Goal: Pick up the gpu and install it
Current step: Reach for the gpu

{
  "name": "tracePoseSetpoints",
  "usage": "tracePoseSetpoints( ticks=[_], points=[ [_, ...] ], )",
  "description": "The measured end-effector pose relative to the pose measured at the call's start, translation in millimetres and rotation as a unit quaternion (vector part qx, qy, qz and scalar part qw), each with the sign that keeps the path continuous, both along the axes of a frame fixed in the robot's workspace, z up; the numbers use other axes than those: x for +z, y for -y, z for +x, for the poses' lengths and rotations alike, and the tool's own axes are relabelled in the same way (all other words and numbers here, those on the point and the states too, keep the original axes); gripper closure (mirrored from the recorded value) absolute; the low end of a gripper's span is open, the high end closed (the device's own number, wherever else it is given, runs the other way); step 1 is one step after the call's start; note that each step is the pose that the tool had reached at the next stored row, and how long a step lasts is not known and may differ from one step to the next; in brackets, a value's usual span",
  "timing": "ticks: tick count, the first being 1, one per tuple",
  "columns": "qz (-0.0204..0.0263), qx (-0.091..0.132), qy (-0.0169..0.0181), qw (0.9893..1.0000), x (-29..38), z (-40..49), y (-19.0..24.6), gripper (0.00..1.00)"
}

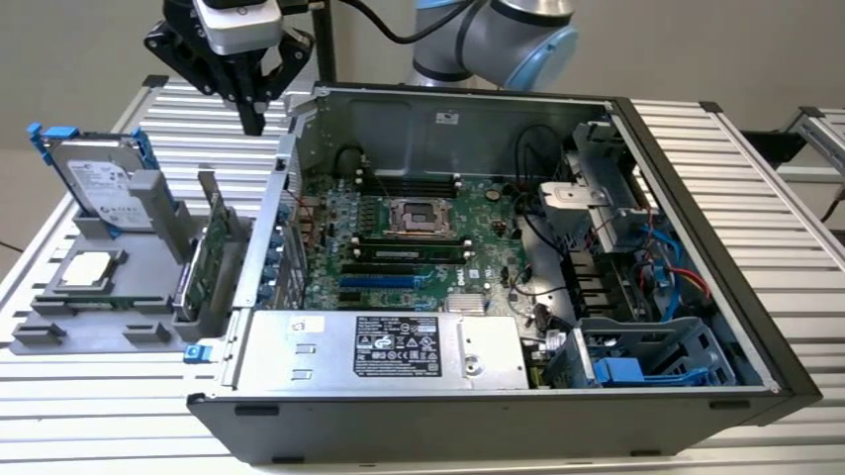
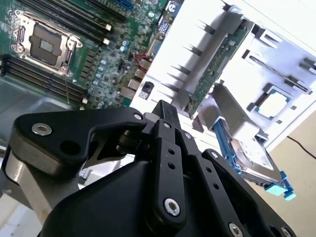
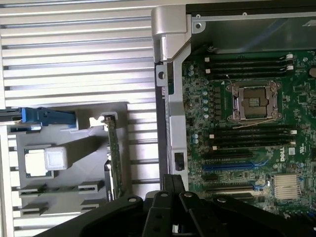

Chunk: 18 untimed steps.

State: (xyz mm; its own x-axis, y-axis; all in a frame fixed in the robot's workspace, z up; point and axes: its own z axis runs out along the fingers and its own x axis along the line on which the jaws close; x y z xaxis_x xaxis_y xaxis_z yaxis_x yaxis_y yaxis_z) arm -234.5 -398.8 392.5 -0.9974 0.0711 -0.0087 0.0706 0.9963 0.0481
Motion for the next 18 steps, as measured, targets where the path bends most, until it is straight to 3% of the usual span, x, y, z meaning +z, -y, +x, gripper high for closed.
tracePoseSetpoints(
  ticks=[18],
  points=[
    [0.0, 0.0, -0.0037, 1.0, -0.9, -17.9, 0.0, 1.0]
  ],
)
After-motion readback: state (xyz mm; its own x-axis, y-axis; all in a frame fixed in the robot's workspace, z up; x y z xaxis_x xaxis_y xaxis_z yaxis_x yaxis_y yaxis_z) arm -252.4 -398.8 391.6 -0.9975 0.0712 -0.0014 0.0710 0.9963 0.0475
